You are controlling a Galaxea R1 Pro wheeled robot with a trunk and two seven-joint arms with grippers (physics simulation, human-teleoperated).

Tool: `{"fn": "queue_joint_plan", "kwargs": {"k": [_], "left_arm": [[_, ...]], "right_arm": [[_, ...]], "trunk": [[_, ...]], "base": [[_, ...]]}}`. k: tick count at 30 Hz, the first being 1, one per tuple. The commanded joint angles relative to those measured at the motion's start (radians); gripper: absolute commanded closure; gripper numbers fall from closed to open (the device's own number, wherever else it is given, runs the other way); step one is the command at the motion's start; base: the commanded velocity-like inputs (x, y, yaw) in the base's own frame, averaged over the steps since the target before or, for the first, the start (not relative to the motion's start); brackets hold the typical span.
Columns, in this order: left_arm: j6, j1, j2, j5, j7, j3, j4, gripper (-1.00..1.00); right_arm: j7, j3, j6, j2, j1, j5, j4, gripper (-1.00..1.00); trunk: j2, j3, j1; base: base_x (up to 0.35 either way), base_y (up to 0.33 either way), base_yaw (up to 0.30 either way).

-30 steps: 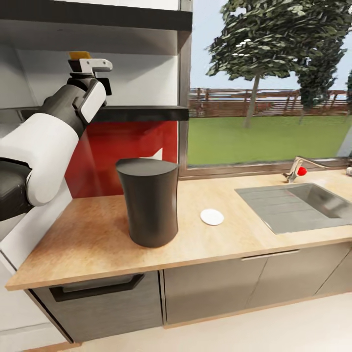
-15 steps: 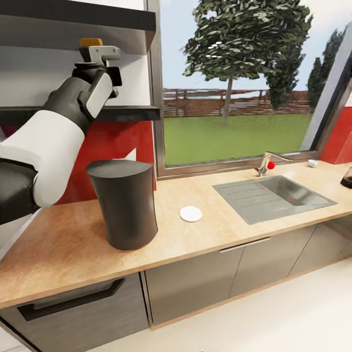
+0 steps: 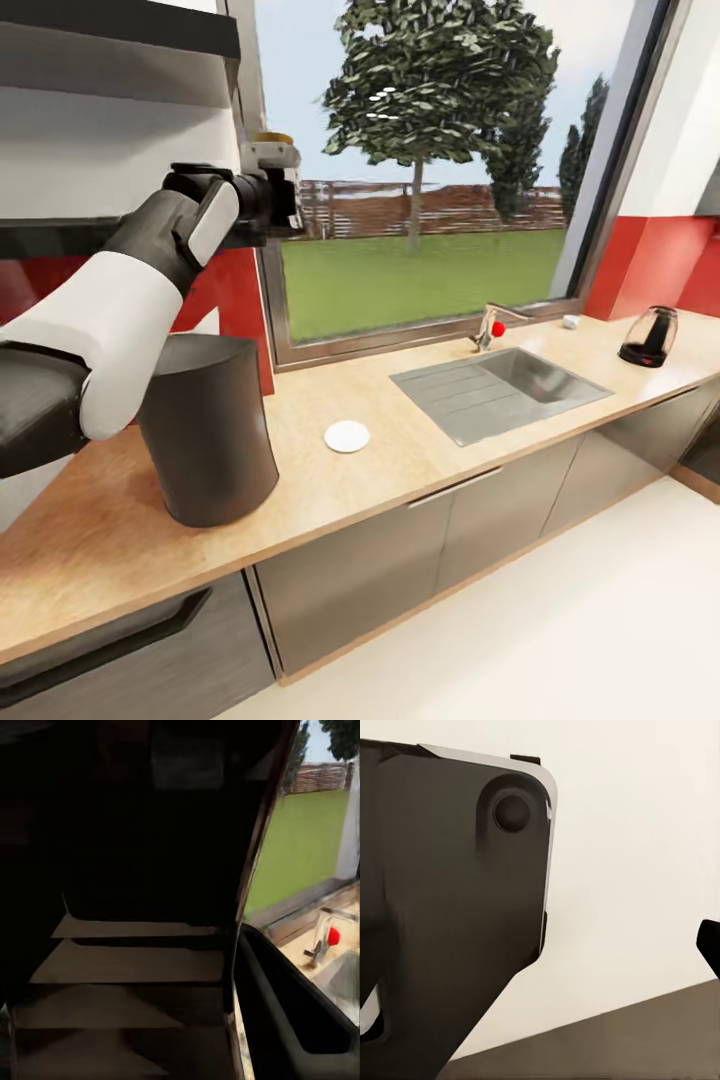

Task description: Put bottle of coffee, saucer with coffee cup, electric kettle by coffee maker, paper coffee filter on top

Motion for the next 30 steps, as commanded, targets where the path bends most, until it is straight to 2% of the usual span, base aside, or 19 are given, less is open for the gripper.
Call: {"fn": "queue_joint_plan", "kwargs": {"k": [1, 5, 9, 12, 14, 16, 17, 18, 22, 26, 28, 30], "left_arm": [[0.006, 0.004, 0.000, 0.002, -0.015, -0.002, -0.004, 1.00], [0.010, 0.043, -0.006, 0.002, -0.041, -0.002, -0.025, 1.00], [0.009, 0.058, -0.025, -0.002, -0.041, -0.001, -0.030, 1.00], [0.008, 0.096, -0.028, -0.006, -0.034, -0.002, -0.035, 1.00], [0.007, 0.118, -0.029, -0.012, -0.032, -0.002, -0.040, 1.00], [0.006, 0.153, -0.029, -0.032, -0.027, -0.002, -0.066, 1.00], [0.006, 0.204, -0.028, -0.065, -0.006, -0.002, -0.124, 1.00], [0.006, 0.242, -0.027, -0.079, 0.017, -0.001, -0.168, 1.00], [0.003, 0.374, -0.022, -0.091, 0.075, -0.001, -0.297, 1.00], [0.006, 0.477, -0.026, -0.090, 0.076, -0.003, -0.404, 1.00], [0.007, 0.562, -0.027, -0.089, 0.064, -0.003, -0.484, 1.00], [0.006, 0.643, -0.023, -0.090, 0.020, -0.004, -0.556, 1.00]], "right_arm": [[-0.004, -0.008, -0.004, 0.000, -0.001, 0.009, 0.002, -1.00], [-0.004, -0.008, -0.005, 0.000, -0.002, 0.009, 0.002, -1.00], [-0.004, -0.008, -0.005, 0.001, -0.001, 0.009, 0.002, -1.00], [-0.004, -0.007, -0.009, 0.001, -0.002, 0.010, 0.002, -1.00], [-0.004, -0.007, -0.019, 0.001, -0.002, 0.011, 0.002, -1.00], [-0.004, -0.007, -0.032, 0.001, -0.002, 0.012, 0.002, -1.00], [-0.004, -0.007, -0.041, 0.001, -0.002, 0.012, 0.002, -1.00], [-0.004, -0.007, -0.044, 0.001, -0.001, 0.012, 0.002, -1.00], [-0.004, -0.007, -0.049, 0.001, -0.002, 0.011, -0.011, -1.00], [-0.004, -0.007, -0.069, 0.001, -0.002, 0.010, -0.018, -1.00], [-0.004, -0.007, -0.085, 0.002, -0.002, 0.009, -0.019, -1.00], [-0.004, -0.007, -0.089, 0.002, -0.002, 0.009, -0.019, -1.00]], "trunk": [[-0.003, -0.002, 0.000], [-0.003, -0.002, 0.000], [-0.003, -0.002, 0.000], [-0.003, -0.002, 0.000], [-0.003, -0.002, 0.000], [-0.003, -0.002, 0.000], [-0.003, -0.002, 0.000], [-0.003, -0.002, 0.000], [-0.003, -0.002, 0.000], [-0.003, -0.002, 0.000], [-0.003, -0.002, 0.000], [-0.003, -0.002, 0.000]], "base": [[0.000, 0.000, -0.300], [0.000, 0.000, -0.300], [0.000, 0.000, -0.298], [0.000, 0.000, -0.148], [-0.005, -0.003, -0.039], [-0.136, -0.085, -0.013], [-0.237, -0.147, -0.003], [-0.255, -0.157, -0.002], [-0.267, -0.165, 0.000], [-0.273, -0.167, 0.000], [-0.275, -0.164, 0.000], [-0.257, -0.143, 0.000]]}}
